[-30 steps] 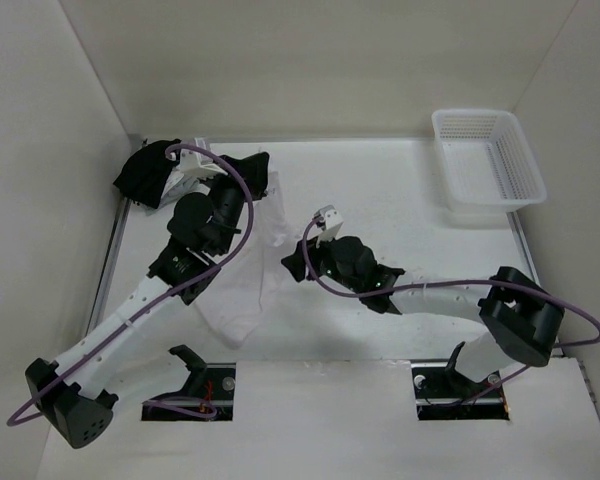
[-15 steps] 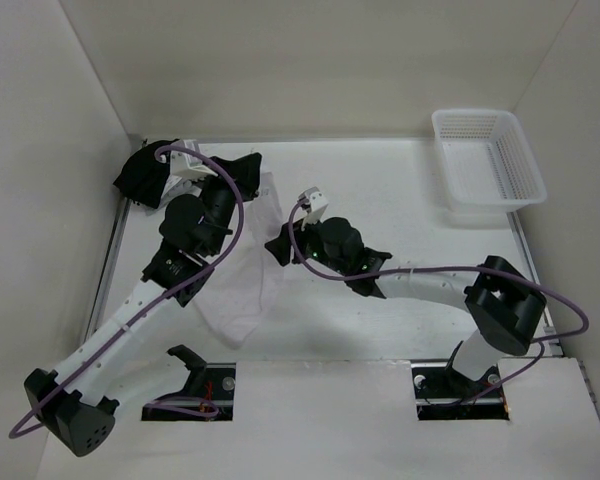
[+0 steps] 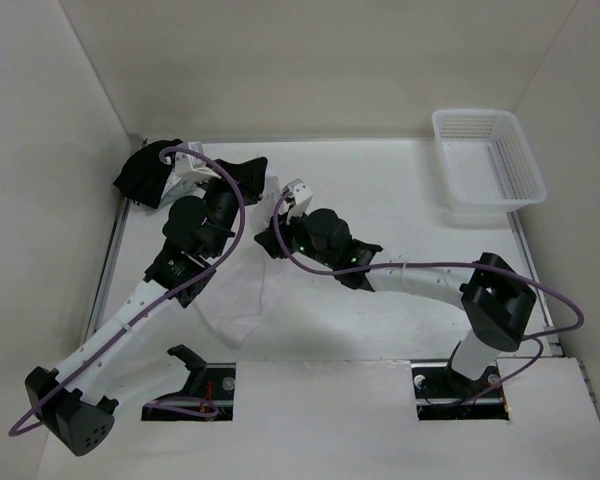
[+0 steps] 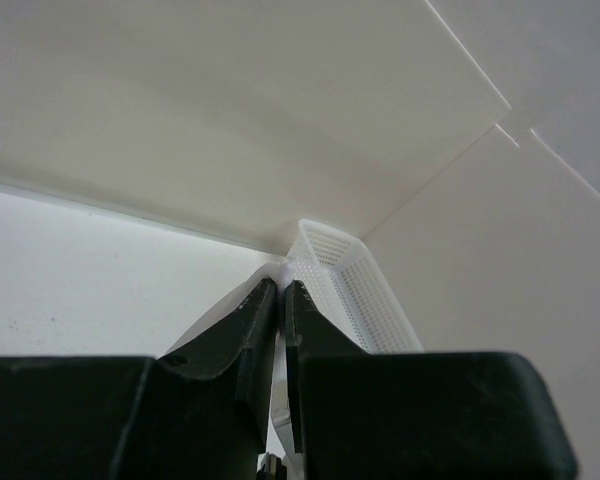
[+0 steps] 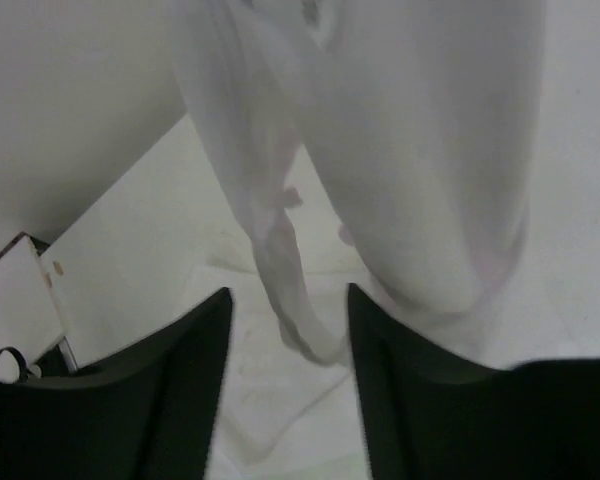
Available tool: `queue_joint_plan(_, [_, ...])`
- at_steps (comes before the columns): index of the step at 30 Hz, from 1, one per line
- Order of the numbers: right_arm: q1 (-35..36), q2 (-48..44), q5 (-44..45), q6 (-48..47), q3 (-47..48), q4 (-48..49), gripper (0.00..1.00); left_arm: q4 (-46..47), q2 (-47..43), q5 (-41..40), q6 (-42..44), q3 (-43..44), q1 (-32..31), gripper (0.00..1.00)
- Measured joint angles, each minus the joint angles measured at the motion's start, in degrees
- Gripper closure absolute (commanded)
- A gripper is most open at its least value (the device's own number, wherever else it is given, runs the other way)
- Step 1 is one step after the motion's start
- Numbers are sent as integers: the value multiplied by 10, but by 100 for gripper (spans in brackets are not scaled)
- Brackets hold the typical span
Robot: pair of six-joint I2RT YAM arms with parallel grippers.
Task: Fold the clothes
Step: Flatten the tank top out
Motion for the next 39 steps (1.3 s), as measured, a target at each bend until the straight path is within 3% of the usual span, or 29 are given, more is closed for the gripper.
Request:
queue_joint_plan(3, [0, 9, 3, -1, 19, 0, 90, 0, -1, 0, -3, -2, -2, 96])
queue_joint_plan(6, [0, 5, 10, 2, 16, -6, 96, -3, -5, 0, -3, -3, -1, 96])
queue_joint_plan(9, [0, -34, 20, 3, -14, -24, 96, -9, -16, 1, -3, -6, 5, 96])
queue_joint_plan(15, [22, -257, 33, 10, -57, -126, 97, -21, -67, -5, 0, -6, 13, 97])
queue_joint_plan(21, [101, -414, 65, -8, 85, -261, 97, -37, -133, -27, 25, 31, -15, 97])
queue_joint_plan(27, [243, -411, 151, -78, 279, -339, 98, -29, -177, -24, 59, 119, -98, 98])
queue_joint_plan(33, [364, -352, 261, -181, 387, -354, 98, -16, -177, -20, 83, 168, -137, 98])
queue_joint_plan(36, [352, -342, 285, -210, 385, -356, 98, -12, -171, -29, 91, 169, -137, 98])
queue_joint_plan(39, [257, -355, 281, -206, 346, -354, 98, 1, -156, -43, 100, 165, -132, 98])
